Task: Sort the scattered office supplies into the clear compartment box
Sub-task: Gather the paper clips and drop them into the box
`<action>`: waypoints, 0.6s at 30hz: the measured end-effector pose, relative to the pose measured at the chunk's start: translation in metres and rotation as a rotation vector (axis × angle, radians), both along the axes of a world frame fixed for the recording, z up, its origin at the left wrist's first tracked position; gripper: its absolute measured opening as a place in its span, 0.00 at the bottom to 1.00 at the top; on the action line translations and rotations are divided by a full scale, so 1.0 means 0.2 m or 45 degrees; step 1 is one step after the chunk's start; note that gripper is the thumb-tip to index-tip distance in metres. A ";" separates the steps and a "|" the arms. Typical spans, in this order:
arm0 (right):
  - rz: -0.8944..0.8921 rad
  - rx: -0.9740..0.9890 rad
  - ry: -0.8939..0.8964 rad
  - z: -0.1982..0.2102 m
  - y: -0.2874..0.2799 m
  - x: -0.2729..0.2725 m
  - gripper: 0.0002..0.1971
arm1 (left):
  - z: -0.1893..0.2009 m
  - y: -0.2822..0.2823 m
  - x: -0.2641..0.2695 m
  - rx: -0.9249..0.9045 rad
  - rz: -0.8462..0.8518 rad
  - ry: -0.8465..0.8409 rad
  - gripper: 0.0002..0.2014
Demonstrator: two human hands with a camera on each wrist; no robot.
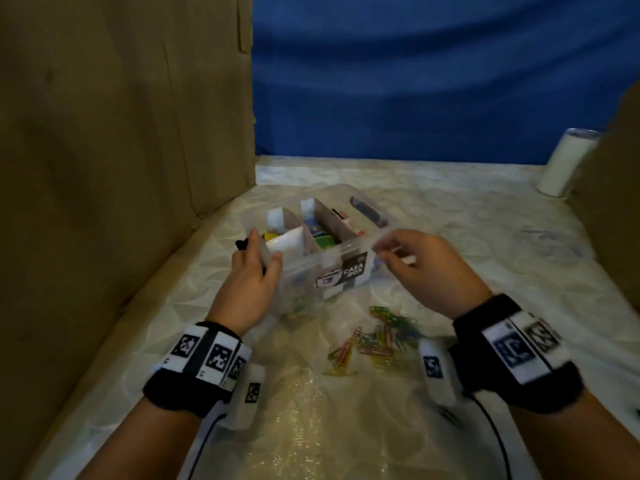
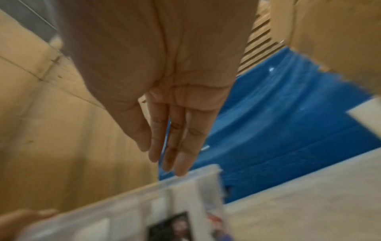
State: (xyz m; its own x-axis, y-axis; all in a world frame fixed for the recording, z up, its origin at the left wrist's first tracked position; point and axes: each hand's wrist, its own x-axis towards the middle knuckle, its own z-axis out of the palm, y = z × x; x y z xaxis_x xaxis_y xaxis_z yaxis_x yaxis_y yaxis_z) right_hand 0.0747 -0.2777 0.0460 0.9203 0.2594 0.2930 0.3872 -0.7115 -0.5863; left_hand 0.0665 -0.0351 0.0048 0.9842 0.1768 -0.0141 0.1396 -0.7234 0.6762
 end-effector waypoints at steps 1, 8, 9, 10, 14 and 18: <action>-0.051 -0.067 0.056 -0.05 -0.09 -0.02 0.07 | 0.01 0.00 -0.02 0.192 0.028 -0.033 0.31; -0.027 -0.638 0.827 -0.24 -0.39 -0.17 0.28 | 0.15 -0.18 -0.16 0.998 -0.135 -0.543 0.26; -0.012 -0.631 0.827 -0.25 -0.39 -0.18 0.30 | 0.14 -0.23 -0.18 0.972 -0.242 -0.585 0.24; -0.002 -0.634 0.827 -0.27 -0.39 -0.20 0.30 | 0.13 -0.28 -0.19 0.913 -0.360 -0.595 0.21; 0.084 -0.787 0.907 -0.34 -0.37 -0.27 0.29 | 0.00 -0.37 -0.20 0.673 -0.646 -0.141 0.16; 0.207 -0.869 0.872 -0.36 -0.33 -0.27 0.21 | -0.14 -0.35 -0.13 0.767 -0.636 0.396 0.25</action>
State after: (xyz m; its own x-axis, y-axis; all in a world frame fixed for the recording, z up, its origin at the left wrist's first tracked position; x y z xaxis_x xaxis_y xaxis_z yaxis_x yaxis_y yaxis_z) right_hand 0.0201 -0.3431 -0.0266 0.7733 0.3131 -0.5514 0.2398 -0.9494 -0.2028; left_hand 0.0410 -0.1053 -0.0233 0.9154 -0.2144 -0.3407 -0.1767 -0.9745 0.1385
